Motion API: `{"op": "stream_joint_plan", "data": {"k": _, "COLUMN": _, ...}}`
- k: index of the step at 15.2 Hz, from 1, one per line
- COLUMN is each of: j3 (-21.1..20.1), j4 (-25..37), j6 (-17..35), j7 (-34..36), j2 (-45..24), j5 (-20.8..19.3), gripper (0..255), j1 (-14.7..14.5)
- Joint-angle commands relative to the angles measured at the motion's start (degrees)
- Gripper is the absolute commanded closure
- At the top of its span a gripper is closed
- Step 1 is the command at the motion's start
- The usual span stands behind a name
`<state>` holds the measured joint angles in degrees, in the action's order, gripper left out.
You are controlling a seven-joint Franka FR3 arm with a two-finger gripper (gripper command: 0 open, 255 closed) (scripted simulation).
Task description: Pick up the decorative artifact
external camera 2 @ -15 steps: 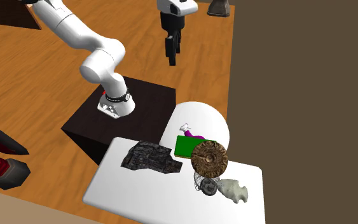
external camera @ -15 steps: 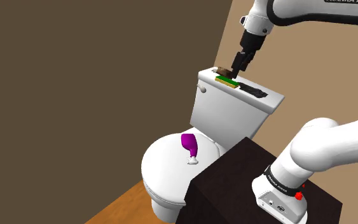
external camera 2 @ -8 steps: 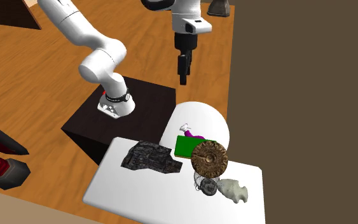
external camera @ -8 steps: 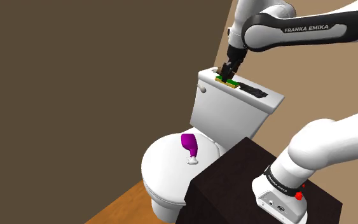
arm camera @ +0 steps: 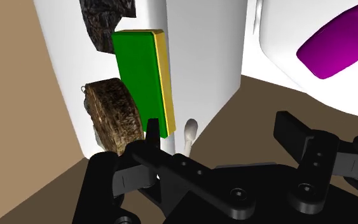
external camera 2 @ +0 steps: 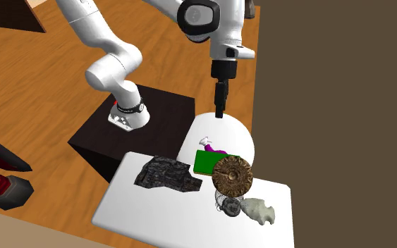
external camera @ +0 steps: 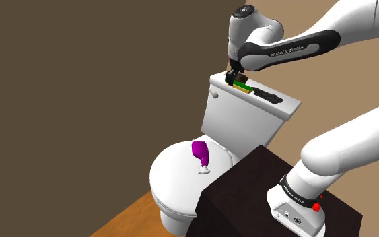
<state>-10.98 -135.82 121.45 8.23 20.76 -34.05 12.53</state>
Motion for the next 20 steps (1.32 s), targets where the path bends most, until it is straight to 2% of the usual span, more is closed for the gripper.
{"op": "stream_joint_plan", "data": {"k": 1, "j3": -1.19, "j4": 1.82, "j6": 1.72, "j7": 3.87, "j2": -4.02, "j5": -6.02, "gripper": 0, "j1": 2.15}}
{"op": "stream_joint_plan", "data": {"k": 6, "j3": -2.92, "j4": 7.78, "j6": 2.07, "j7": 13.18, "j2": -13.40, "j5": -20.88, "gripper": 0, "j1": 6.04}}
{"op": "stream_joint_plan", "data": {"k": 12, "j3": -2.63, "j4": 17.19, "j6": -1.84, "j7": 22.00, "j2": -24.53, "j5": -37.23, "gripper": 0, "j1": 7.62}}
{"op": "stream_joint_plan", "data": {"k": 13, "j3": -2.44, "j4": 18.42, "j6": -2.46, "j7": 22.78, "j2": -25.80, "j5": -38.96, "gripper": 0, "j1": 7.62}}
{"op": "stream_joint_plan", "data": {"k": 20, "j3": -2.16, "j4": 17.04, "j6": -1.58, "j7": 27.36, "j2": -28.57, "j5": -41.79, "gripper": 0, "j1": 7.43}}
